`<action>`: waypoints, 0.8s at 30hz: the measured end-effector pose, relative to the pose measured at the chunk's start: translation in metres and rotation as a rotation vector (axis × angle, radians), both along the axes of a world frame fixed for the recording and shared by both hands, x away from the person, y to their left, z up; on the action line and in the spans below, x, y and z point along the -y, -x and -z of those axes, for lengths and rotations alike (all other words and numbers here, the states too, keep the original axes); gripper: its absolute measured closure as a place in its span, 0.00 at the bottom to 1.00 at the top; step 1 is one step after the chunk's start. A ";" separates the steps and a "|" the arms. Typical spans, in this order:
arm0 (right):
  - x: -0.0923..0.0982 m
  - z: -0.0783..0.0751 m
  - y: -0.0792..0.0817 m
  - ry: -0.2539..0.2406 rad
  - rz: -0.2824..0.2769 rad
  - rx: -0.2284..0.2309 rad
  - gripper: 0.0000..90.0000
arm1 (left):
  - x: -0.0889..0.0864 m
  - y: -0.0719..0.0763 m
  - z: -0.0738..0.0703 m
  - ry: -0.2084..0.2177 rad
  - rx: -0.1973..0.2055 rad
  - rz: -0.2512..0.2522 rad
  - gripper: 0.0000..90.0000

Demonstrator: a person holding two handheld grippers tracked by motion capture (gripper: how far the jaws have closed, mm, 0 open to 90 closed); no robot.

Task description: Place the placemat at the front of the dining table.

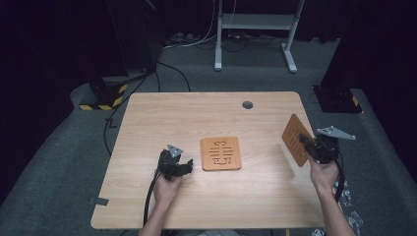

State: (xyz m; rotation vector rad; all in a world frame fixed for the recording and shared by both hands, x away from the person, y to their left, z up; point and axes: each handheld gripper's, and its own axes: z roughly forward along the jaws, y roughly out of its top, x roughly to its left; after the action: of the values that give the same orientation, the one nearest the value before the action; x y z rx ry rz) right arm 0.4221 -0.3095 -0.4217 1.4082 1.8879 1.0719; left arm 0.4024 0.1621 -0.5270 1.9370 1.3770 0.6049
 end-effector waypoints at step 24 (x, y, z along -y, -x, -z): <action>-0.004 0.020 -0.006 0.021 0.010 -0.038 0.95 | 0.000 0.000 0.000 0.000 0.000 0.000 0.31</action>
State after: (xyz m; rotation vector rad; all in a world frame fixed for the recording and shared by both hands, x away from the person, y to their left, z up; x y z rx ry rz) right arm 0.4282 -0.3051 -0.4416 1.4340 1.9111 1.0248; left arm 0.4024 0.1621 -0.5270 1.9368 1.3771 0.6045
